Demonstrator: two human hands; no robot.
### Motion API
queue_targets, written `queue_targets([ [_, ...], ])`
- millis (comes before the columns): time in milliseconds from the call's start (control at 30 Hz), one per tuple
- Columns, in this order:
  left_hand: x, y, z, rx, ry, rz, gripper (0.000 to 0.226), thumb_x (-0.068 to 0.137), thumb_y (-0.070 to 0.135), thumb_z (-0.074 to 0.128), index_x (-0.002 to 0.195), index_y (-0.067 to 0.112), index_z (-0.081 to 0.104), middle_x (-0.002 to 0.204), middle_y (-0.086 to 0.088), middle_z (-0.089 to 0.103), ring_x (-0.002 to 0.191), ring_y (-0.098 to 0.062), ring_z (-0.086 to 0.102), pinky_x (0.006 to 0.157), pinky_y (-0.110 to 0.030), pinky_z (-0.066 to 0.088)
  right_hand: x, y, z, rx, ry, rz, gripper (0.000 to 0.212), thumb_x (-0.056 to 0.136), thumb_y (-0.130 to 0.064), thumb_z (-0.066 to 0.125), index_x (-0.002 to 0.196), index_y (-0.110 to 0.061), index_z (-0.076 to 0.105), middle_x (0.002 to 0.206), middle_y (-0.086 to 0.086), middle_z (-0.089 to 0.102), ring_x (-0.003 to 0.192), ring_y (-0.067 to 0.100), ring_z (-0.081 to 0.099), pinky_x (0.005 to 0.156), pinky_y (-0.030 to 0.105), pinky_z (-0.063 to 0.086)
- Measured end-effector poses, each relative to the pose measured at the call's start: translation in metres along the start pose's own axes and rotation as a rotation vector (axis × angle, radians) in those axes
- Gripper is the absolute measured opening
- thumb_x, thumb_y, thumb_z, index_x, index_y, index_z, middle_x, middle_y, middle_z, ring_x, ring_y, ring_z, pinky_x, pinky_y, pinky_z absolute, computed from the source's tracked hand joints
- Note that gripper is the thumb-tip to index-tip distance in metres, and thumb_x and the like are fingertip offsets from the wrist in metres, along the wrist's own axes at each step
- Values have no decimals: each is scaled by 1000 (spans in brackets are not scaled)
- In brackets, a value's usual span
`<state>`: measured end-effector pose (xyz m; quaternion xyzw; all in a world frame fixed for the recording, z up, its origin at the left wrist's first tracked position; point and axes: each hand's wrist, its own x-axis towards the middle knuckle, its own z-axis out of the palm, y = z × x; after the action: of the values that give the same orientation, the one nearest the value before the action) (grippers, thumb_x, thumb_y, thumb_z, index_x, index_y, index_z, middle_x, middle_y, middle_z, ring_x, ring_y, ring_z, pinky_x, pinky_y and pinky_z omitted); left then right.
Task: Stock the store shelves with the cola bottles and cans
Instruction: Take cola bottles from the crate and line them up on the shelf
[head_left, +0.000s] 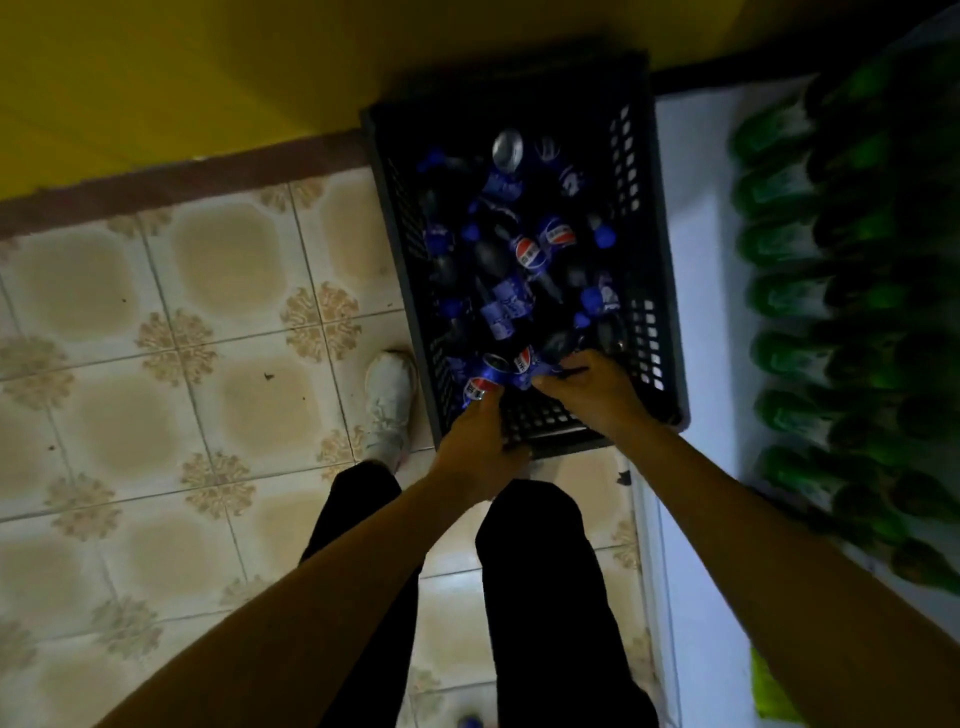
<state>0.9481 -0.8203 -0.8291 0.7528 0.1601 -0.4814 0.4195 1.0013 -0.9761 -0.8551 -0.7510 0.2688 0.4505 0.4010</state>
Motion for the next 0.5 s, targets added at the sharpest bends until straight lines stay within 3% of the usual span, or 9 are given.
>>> queue_targets([
  [67, 48, -18, 14, -65, 54, -61, 74, 84, 17, 67, 145, 18, 25, 138, -11, 45, 122, -34, 48, 98, -46, 44, 47, 22, 32, -32, -63, 21, 44, 83, -30, 74, 106, 7, 63, 97, 25, 65, 97, 38, 62, 89, 53, 49],
  [133, 91, -38, 27, -130, 126, -129, 77, 82, 14, 69, 144, 20, 24, 137, -10, 46, 120, -33, 51, 93, -41, 48, 90, 42, 63, -38, -101, 28, 54, 80, -37, 75, 122, -7, 62, 114, 17, 66, 106, 35, 61, 90, 46, 50],
  [233, 135, -69, 47, -199, 172, -197, 85, 81, 12, 70, 147, 20, 17, 143, -9, 40, 124, -27, 48, 86, -28, 44, 136, 62, 97, -14, -51, 93, 83, 74, -43, 79, 144, -20, 40, 137, 8, 54, 120, 32, 54, 92, 36, 47],
  [300, 148, -86, 58, -222, 175, -216, 87, 84, 13, 69, 150, 18, 13, 147, -9, 35, 126, -23, 46, 88, -23, 43, 161, 72, 115, 9, -61, 122, 83, 74, -45, 78, 143, -21, 39, 135, 6, 55, 119, 30, 55, 88, 32, 47],
  [400, 150, -100, 65, -195, 250, -214, 81, 87, 13, 66, 150, 17, 16, 146, -6, 33, 122, -18, 49, 78, -11, 42, 180, 72, 131, -24, -98, 140, 73, 73, -45, 78, 134, -17, 49, 125, 4, 60, 113, 27, 58, 86, 32, 49],
  [500, 143, -97, 64, -181, 256, -191, 83, 88, 13, 65, 151, 17, 12, 149, -5, 32, 128, -20, 46, 96, -24, 43, 179, 64, 128, -54, -94, 165, 72, 73, -41, 78, 134, -16, 49, 127, 5, 59, 112, 26, 58, 82, 29, 47],
])
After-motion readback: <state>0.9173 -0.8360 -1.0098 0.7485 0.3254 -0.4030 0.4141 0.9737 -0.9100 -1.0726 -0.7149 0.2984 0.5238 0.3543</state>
